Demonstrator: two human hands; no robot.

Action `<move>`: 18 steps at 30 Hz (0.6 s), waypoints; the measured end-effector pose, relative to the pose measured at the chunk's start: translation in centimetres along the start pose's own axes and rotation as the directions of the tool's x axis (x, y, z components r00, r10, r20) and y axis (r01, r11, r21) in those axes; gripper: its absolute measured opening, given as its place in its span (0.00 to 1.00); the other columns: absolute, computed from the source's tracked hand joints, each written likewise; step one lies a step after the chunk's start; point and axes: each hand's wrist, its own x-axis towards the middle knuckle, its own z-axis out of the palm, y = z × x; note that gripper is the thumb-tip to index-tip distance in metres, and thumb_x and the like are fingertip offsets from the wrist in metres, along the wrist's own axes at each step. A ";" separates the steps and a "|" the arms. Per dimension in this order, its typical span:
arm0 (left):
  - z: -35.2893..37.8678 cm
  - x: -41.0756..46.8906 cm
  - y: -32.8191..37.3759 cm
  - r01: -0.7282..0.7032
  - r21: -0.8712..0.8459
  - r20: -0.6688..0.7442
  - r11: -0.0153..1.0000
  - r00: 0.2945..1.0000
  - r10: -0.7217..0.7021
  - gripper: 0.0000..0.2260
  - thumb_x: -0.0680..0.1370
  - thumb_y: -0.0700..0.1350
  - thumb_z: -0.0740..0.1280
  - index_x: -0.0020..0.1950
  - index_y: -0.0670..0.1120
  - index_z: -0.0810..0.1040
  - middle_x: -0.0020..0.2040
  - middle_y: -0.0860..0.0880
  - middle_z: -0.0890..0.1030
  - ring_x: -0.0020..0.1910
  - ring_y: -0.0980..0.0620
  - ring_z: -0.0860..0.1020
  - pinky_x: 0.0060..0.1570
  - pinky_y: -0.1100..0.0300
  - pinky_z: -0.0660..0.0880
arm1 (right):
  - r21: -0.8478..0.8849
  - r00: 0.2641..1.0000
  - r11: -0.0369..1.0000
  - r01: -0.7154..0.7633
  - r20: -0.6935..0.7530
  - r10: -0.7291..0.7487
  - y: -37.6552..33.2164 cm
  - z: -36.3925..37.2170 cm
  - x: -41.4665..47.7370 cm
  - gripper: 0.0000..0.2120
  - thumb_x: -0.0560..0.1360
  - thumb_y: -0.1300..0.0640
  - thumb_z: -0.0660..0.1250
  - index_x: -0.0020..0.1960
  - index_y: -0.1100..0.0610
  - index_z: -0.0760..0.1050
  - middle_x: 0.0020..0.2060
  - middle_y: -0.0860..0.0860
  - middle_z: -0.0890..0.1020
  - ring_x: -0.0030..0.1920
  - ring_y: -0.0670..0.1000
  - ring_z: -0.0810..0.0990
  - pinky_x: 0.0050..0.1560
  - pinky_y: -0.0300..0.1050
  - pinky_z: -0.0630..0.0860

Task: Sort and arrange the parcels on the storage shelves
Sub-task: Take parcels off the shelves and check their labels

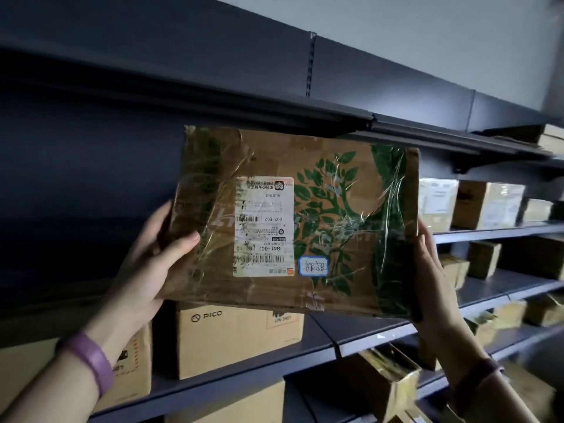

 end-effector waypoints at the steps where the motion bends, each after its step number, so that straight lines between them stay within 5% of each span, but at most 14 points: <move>1: 2.1 0.1 -0.8 0.003 0.000 0.010 1.000 1.000 -0.003 0.27 0.69 0.49 0.73 0.65 0.65 0.72 0.60 0.53 0.81 0.56 0.50 0.81 0.43 0.55 0.80 | -0.014 1.000 1.000 -0.002 -0.028 0.001 -0.3 -2.1 -0.1 0.24 0.75 0.34 0.61 0.70 0.34 0.66 0.66 0.46 0.77 0.66 0.53 0.77 0.62 0.57 0.76; 3: 6.4 0.4 -2.6 0.004 0.022 0.049 1.000 0.999 -0.005 0.27 0.69 0.51 0.73 0.65 0.68 0.71 0.60 0.56 0.81 0.57 0.53 0.81 0.47 0.52 0.79 | -0.025 0.997 1.000 -0.011 -0.083 0.009 -0.6 -6.5 -0.4 0.21 0.77 0.40 0.58 0.70 0.35 0.66 0.66 0.47 0.77 0.66 0.53 0.77 0.61 0.55 0.77; 7: 15.8 0.7 -6.5 0.031 0.046 0.156 0.998 0.987 -0.038 0.26 0.70 0.50 0.73 0.64 0.70 0.71 0.62 0.61 0.79 0.59 0.60 0.78 0.55 0.54 0.74 | -0.041 0.984 0.998 -0.046 -0.173 0.038 -1.3 -15.4 -1.9 0.19 0.82 0.48 0.54 0.72 0.38 0.65 0.67 0.50 0.76 0.66 0.56 0.76 0.64 0.66 0.72; 15: 31.7 1.3 -14.6 0.160 0.107 0.370 0.981 0.910 -0.188 0.26 0.69 0.56 0.73 0.64 0.72 0.70 0.63 0.59 0.78 0.63 0.54 0.75 0.64 0.50 0.71 | -0.139 0.922 0.990 -0.018 -0.384 -0.037 -2.8 -30.1 -6.3 0.19 0.83 0.52 0.52 0.73 0.40 0.66 0.68 0.47 0.76 0.68 0.52 0.75 0.63 0.55 0.75; 18: 37.5 1.3 -18.1 0.207 0.080 0.444 0.975 0.868 -0.221 0.25 0.69 0.55 0.70 0.62 0.74 0.68 0.60 0.66 0.76 0.61 0.61 0.74 0.56 0.60 0.72 | -0.188 0.893 0.982 -0.035 -0.447 -0.053 -2.9 -34.9 -7.7 0.19 0.84 0.51 0.53 0.73 0.39 0.66 0.69 0.46 0.75 0.68 0.51 0.75 0.60 0.53 0.78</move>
